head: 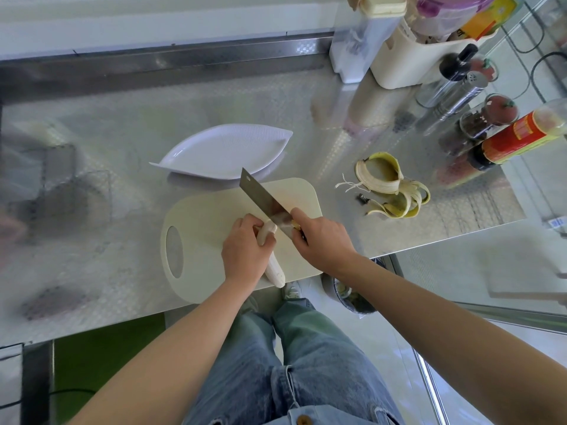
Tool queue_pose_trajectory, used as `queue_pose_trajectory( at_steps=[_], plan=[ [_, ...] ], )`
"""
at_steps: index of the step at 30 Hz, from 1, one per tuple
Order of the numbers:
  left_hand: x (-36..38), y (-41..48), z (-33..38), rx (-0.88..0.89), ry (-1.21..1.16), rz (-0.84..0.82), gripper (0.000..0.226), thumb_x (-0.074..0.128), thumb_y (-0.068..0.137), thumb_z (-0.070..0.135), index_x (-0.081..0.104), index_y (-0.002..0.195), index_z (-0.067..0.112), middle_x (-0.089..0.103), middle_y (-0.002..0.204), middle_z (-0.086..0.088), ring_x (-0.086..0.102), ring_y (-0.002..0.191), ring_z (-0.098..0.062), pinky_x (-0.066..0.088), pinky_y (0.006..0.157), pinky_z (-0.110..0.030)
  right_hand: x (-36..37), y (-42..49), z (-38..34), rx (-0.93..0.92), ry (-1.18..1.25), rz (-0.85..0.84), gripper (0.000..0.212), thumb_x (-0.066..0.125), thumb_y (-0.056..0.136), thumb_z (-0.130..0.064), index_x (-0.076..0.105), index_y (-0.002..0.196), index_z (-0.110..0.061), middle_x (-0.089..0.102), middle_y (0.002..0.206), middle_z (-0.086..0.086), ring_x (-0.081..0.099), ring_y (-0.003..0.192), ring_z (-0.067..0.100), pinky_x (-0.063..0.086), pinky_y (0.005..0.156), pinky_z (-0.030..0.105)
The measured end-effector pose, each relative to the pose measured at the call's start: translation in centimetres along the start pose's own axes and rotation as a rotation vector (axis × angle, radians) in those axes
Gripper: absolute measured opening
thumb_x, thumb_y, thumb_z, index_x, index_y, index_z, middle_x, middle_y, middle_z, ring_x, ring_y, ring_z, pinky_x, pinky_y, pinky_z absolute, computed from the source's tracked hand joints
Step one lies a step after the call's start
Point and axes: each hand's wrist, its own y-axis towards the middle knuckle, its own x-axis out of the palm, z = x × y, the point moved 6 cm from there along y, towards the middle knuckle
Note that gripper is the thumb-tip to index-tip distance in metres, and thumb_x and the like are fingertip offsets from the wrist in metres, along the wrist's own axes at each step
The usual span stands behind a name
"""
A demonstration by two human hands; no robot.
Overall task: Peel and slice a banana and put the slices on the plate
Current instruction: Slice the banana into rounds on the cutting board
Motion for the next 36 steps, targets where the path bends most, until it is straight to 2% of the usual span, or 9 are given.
queue_pose_trajectory(
  at_steps=[9, 11, 16, 22, 27, 31, 36],
  plan=[
    [0.0, 0.0, -0.1, -0.022, -0.025, -0.028, 0.015, 0.067, 0.082, 0.028, 0.058, 0.09, 0.019, 0.058, 0.089, 0.002, 0.054, 0.076, -0.019, 0.037, 0.064, -0.028, 2.0, 0.0, 0.4, 0.04, -0.021, -0.061, 0.024, 0.033, 0.099, -0.03, 0.041, 0.119, -0.018, 0.054, 0.069, 0.006, 0.055, 0.06, 0.028, 0.049, 0.059, 0.033],
    [0.1, 0.0, -0.2, -0.019, -0.024, -0.025, 0.015, 0.067, 0.082, 0.027, 0.059, 0.091, 0.018, 0.058, 0.089, 0.002, 0.054, 0.076, -0.019, 0.036, 0.064, -0.028, 1.7, -0.1, 0.5, 0.044, -0.015, -0.039, 0.022, 0.034, 0.099, -0.029, 0.043, 0.116, -0.018, 0.052, 0.067, 0.006, 0.053, 0.059, 0.028, 0.046, 0.057, 0.032],
    [0.1, 0.1, -0.1, -0.008, -0.01, -0.007, 0.014, 0.067, 0.081, 0.025, 0.06, 0.09, 0.017, 0.058, 0.088, 0.001, 0.056, 0.076, -0.02, 0.038, 0.064, -0.028, -0.4, -0.2, 0.4, 0.038, -0.007, 0.068, 0.015, 0.041, 0.095, -0.024, 0.046, 0.105, -0.015, 0.047, 0.061, 0.004, 0.04, 0.053, 0.03, 0.028, 0.051, 0.028],
    [0.0, 0.1, 0.0, 0.001, -0.002, -0.005, 0.015, 0.067, 0.082, 0.027, 0.059, 0.089, 0.017, 0.058, 0.087, 0.0, 0.055, 0.075, -0.021, 0.039, 0.063, -0.029, -0.5, -0.2, 0.2, -0.002, -0.046, 0.007, 0.019, 0.037, 0.097, -0.027, 0.044, 0.112, -0.018, 0.051, 0.066, 0.005, 0.045, 0.057, 0.027, 0.029, 0.055, 0.028],
    [0.1, 0.1, -0.1, -0.001, -0.003, -0.008, 0.015, 0.067, 0.082, 0.026, 0.06, 0.089, 0.016, 0.058, 0.087, 0.0, 0.055, 0.076, -0.021, 0.038, 0.063, -0.029, -0.6, -0.3, 0.3, 0.0, -0.037, 0.024, 0.018, 0.038, 0.096, -0.026, 0.044, 0.11, -0.017, 0.049, 0.064, 0.005, 0.043, 0.055, 0.028, 0.027, 0.053, 0.027],
    [0.0, 0.1, -0.1, -0.009, -0.017, -0.007, 0.015, 0.067, 0.082, 0.027, 0.06, 0.089, 0.017, 0.057, 0.087, 0.002, 0.054, 0.075, -0.02, 0.035, 0.063, -0.027, -0.5, -0.2, 0.2, -0.01, -0.036, 0.015, 0.019, 0.038, 0.096, -0.025, 0.044, 0.112, -0.018, 0.055, 0.066, 0.008, 0.044, 0.055, 0.028, 0.029, 0.054, 0.027],
    [-0.1, 0.0, 0.0, -0.003, -0.024, -0.014, 0.014, 0.068, 0.082, 0.026, 0.061, 0.091, 0.017, 0.058, 0.089, 0.002, 0.054, 0.075, -0.018, 0.036, 0.064, -0.026, 0.4, -0.1, 0.3, -0.011, -0.072, -0.031, 0.022, 0.035, 0.097, -0.025, 0.043, 0.116, -0.018, 0.047, 0.063, 0.004, 0.046, 0.055, 0.025, 0.031, 0.053, 0.026]
  ],
)
